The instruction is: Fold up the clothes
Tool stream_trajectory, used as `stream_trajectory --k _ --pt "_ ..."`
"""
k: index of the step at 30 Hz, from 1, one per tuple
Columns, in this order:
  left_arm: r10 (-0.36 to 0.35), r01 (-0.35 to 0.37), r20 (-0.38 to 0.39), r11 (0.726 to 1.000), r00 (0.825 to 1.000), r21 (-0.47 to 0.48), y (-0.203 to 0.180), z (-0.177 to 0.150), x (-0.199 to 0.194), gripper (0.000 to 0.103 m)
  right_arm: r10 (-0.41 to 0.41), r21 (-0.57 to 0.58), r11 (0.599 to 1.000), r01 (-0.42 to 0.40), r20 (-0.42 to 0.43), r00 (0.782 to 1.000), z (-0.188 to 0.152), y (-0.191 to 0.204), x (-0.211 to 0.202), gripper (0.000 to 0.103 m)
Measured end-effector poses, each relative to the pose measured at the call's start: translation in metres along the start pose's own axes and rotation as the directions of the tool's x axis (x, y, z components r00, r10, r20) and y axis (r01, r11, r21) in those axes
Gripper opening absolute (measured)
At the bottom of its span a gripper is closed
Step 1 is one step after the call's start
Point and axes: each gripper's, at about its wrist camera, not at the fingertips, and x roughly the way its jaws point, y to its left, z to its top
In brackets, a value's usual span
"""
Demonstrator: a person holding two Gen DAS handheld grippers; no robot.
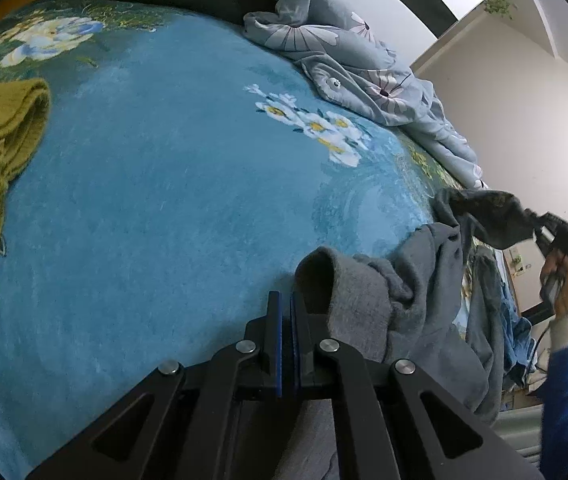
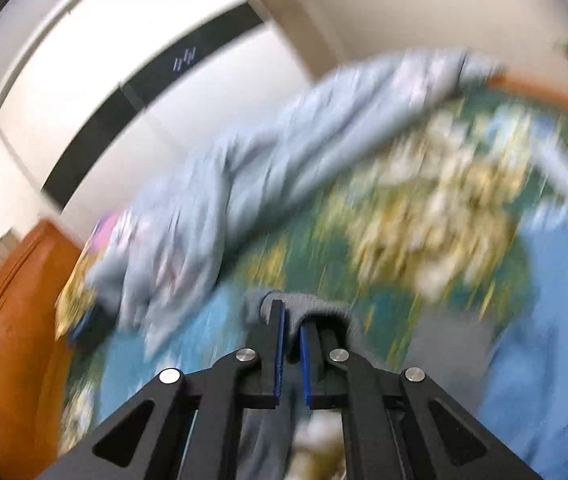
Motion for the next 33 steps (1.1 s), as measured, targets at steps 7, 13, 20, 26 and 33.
stream_trajectory --k 7,13,20,26,33 --pt "-0.021 0.021 -0.014 1.000 1.000 -0.016 -0.004 0.009 0.009 0.022 -0.128 0.058 0.990 0.127 0.013 0.992 0.017 -0.027 0.027 0.011" --pt "-0.113 0.106 -0.067 0.990 0.991 -0.096 0.003 0.015 0.025 0.024 -0.097 0.053 0.994 0.096 0.002 0.995 -0.013 -0.036 0.021 0.045" --pt "-0.260 0.244 -0.025 0.934 0.965 -0.262 0.032 0.019 0.024 0.036 -0.018 -0.071 0.997 0.014 -0.057 0.998 -0.055 -0.015 -0.004 0.046" --pt "-0.362 0.322 -0.088 0.899 0.928 -0.296 0.022 0.029 0.041 0.045 0.025 -0.120 0.992 -0.037 -0.103 0.994 -0.082 -0.001 -0.025 0.048" --pt "-0.371 0.321 -0.137 0.901 0.918 -0.291 0.008 0.026 0.045 0.049 0.043 -0.149 0.987 -0.067 -0.163 0.986 -0.104 0.010 -0.035 0.048"
